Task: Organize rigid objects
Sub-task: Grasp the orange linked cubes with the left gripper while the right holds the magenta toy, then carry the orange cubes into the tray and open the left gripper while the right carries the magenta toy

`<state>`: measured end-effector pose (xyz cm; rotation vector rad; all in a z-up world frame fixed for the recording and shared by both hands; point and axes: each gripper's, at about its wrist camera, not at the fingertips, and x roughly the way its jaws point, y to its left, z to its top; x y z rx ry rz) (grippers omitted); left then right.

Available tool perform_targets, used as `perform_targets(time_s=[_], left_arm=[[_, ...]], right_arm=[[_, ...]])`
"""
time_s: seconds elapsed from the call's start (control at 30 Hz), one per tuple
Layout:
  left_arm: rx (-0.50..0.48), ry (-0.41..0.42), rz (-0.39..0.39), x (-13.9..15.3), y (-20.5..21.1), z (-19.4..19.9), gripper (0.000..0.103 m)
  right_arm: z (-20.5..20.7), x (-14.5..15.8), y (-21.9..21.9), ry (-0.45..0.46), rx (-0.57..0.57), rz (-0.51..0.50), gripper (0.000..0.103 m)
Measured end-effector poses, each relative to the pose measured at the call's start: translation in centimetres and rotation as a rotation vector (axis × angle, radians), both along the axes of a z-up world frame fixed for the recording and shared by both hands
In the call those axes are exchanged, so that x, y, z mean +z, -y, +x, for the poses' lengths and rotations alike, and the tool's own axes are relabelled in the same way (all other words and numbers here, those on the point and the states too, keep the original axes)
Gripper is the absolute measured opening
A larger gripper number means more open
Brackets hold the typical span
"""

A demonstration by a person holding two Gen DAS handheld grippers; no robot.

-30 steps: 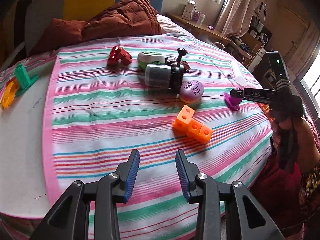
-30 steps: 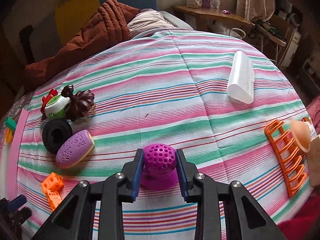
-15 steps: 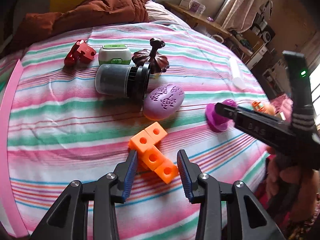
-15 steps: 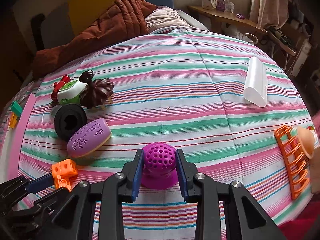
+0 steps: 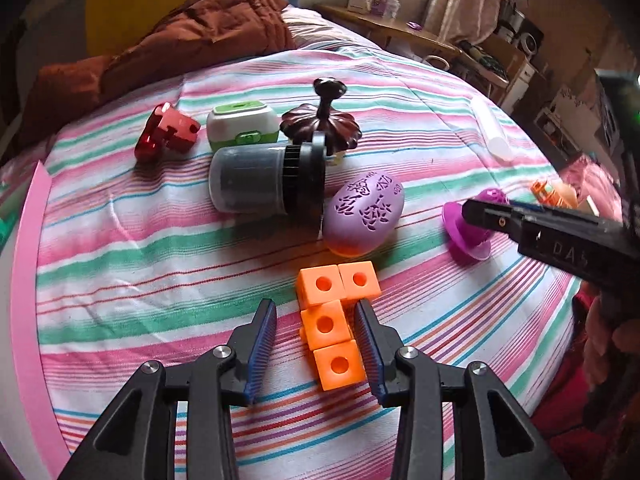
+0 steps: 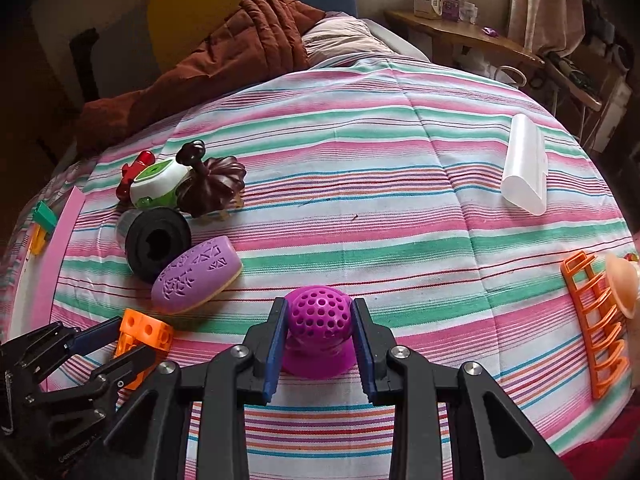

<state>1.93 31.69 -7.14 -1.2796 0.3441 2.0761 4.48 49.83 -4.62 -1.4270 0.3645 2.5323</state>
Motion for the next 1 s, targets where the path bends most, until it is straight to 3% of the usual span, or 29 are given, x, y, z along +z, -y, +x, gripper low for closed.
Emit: perform_targets(time_s=[0.1, 0.4, 0.63, 0.73, 1.0], left_arm=[[-0.022, -0.030, -0.019, 0.0, 0.2, 0.3, 0.026], [-0.003, 0.011, 0.054, 0.5, 3.8, 0.3, 0.026], [0.045, -0.006, 0.110, 1.8, 7.2, 0.4, 0.025], [0.032, -0.053, 0.060, 1.8, 7.5, 0.8, 0.025], [0.005, -0.060, -0.008, 0.4, 7.0, 1.0, 0.030]], right_arm=[[0.0, 0.0, 0.1, -0.002, 0.005, 0.001, 0.032], [-0.2, -0.2, 1.6, -0.029, 0.081, -0.055, 0.032], [-0.3, -0.3, 3.8, -0.042, 0.167, -0.058, 0.032], [-0.3, -0.3, 4.6, -0.045, 0.195, -0.054, 0.032], [-0.2, -0.4, 5.2, -0.046, 0.222, -0.044, 0.032]])
